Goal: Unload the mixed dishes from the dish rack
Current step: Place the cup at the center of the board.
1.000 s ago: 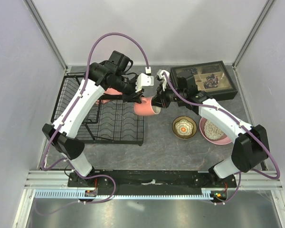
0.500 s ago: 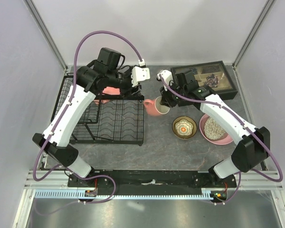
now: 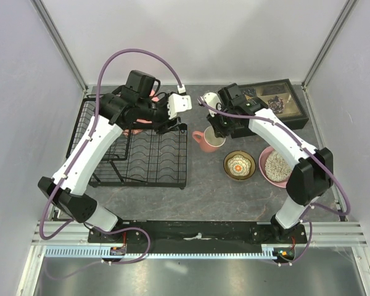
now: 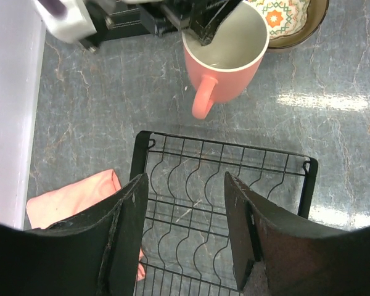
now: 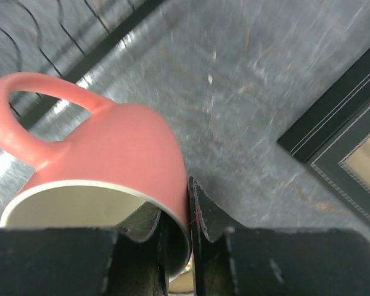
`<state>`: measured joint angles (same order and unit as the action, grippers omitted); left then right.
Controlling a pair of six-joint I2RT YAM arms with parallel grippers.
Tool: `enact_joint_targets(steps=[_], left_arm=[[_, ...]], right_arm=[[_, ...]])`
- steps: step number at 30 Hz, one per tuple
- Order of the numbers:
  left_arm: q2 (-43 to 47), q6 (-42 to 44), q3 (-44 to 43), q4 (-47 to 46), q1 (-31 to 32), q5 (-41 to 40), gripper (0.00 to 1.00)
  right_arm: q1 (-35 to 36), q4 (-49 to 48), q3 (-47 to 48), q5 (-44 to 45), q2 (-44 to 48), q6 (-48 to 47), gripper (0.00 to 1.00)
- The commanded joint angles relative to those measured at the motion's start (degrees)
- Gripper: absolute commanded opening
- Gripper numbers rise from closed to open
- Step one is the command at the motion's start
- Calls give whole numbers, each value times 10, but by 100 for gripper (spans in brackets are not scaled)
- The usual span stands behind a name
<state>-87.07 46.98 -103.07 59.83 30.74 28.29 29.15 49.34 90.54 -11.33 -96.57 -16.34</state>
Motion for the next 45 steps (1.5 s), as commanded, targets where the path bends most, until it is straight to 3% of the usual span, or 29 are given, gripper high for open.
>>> enact_joint_targets(steps=[1,19,45], left_arm=[[33,1,15,-21,-7,-9,59],[69,6,93,-62,-34,-17,59],[83,7,125,-69,-38,-20,59]], right_arm=[[3,4,28,11,-3,-1,0],[17,-11,-42,7,-39,10,0],[56,-27,-85,53,-58,8,0]])
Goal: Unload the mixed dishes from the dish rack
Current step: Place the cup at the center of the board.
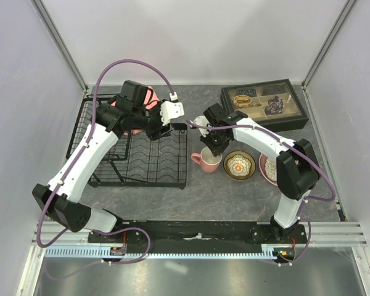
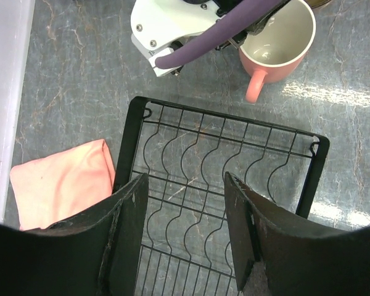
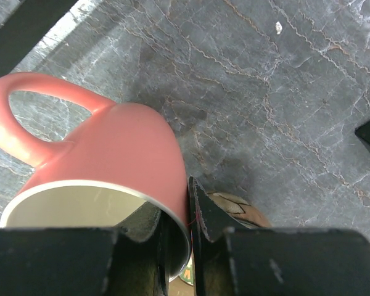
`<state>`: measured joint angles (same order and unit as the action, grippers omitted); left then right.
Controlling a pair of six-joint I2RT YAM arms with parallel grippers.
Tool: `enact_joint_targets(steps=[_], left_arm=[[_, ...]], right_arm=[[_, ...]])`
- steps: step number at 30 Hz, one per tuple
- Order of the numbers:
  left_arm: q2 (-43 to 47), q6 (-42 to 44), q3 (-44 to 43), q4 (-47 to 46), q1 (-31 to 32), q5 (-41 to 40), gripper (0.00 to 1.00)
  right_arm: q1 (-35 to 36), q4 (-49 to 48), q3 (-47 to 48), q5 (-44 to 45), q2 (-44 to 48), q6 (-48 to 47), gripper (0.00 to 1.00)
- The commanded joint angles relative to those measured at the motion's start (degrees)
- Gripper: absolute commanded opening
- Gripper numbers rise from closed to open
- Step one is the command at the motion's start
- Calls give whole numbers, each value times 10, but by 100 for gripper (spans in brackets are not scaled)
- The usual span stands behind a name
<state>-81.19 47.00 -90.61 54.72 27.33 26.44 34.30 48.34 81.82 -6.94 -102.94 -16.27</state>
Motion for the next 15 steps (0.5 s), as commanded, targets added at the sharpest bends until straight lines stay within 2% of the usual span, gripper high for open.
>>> enact_joint_targets(steps=[1,15], left_arm=[[24,5,3,-18,-3,-2,59],[24,6,5,-20,-4,0,59]], right_arm=[[4,-16,2,12,5,7,0],[13,-15,-3,18,6,6,0]])
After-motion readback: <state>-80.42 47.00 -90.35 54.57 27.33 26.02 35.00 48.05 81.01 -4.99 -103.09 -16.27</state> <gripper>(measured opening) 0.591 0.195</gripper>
